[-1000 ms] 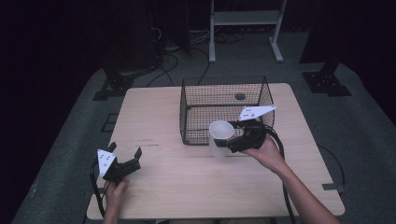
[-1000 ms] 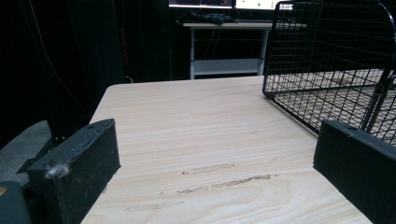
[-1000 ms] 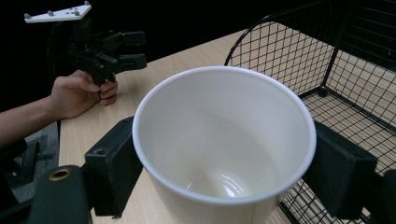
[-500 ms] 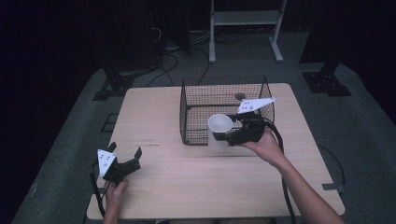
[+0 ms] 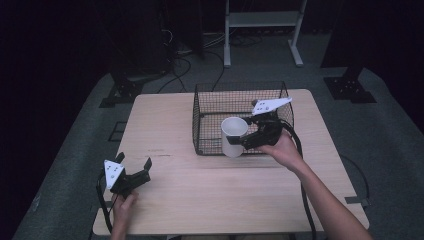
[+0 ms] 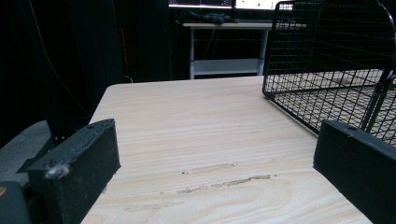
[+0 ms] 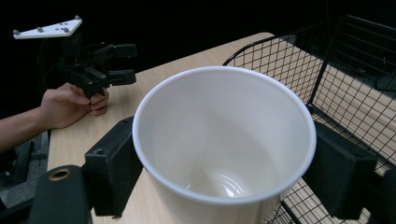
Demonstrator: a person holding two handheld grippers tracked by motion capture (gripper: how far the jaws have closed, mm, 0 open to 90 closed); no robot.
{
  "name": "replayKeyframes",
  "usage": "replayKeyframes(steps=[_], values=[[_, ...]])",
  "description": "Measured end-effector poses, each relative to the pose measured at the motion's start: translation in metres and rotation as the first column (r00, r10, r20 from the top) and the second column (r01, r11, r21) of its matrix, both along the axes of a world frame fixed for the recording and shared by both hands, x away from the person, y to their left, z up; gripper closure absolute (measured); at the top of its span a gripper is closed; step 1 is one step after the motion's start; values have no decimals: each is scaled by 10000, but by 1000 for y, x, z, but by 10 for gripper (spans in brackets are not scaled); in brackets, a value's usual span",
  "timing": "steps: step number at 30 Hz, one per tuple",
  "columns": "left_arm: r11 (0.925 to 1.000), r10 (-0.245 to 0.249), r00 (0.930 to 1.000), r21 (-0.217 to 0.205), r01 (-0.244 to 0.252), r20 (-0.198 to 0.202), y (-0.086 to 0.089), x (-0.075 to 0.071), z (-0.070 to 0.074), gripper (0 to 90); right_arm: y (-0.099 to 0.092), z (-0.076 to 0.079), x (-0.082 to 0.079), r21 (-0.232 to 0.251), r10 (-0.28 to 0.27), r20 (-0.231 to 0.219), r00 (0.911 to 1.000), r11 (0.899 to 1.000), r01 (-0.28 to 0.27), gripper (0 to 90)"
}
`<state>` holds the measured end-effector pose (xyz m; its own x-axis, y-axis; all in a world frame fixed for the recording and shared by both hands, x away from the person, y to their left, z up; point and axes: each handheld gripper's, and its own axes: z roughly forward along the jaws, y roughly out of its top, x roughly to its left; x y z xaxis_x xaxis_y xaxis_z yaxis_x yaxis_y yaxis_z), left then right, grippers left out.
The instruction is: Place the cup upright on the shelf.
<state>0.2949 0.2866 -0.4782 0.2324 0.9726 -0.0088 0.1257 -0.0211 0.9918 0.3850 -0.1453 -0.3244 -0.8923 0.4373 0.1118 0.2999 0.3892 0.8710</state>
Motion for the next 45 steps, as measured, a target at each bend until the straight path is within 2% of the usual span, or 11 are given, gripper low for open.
replayKeyframes(steps=[21, 28, 43, 45], values=[[10000, -20, 10000, -2, 20, 10, 0, 0, 0, 0, -1, 9, 29, -31, 111, -77, 9999, 9999, -111, 190], [10000, -29, 10000, -1, 29, -4, 0, 0, 0, 0, 3, 12, 41, -98, 310, -160, 9994, 9995, -312, 190], [10000, -42, 10000, -13, 42, -1, 0, 0, 0, 0, 14, 21, 66, -159, 333, -183, 9993, 9993, -336, 190], [10000, -52, 10000, -21, 52, 1, 1, 0, 0, 0, 17, 20, 72, -284, 376, -332, 9987, 9989, -385, 190]])
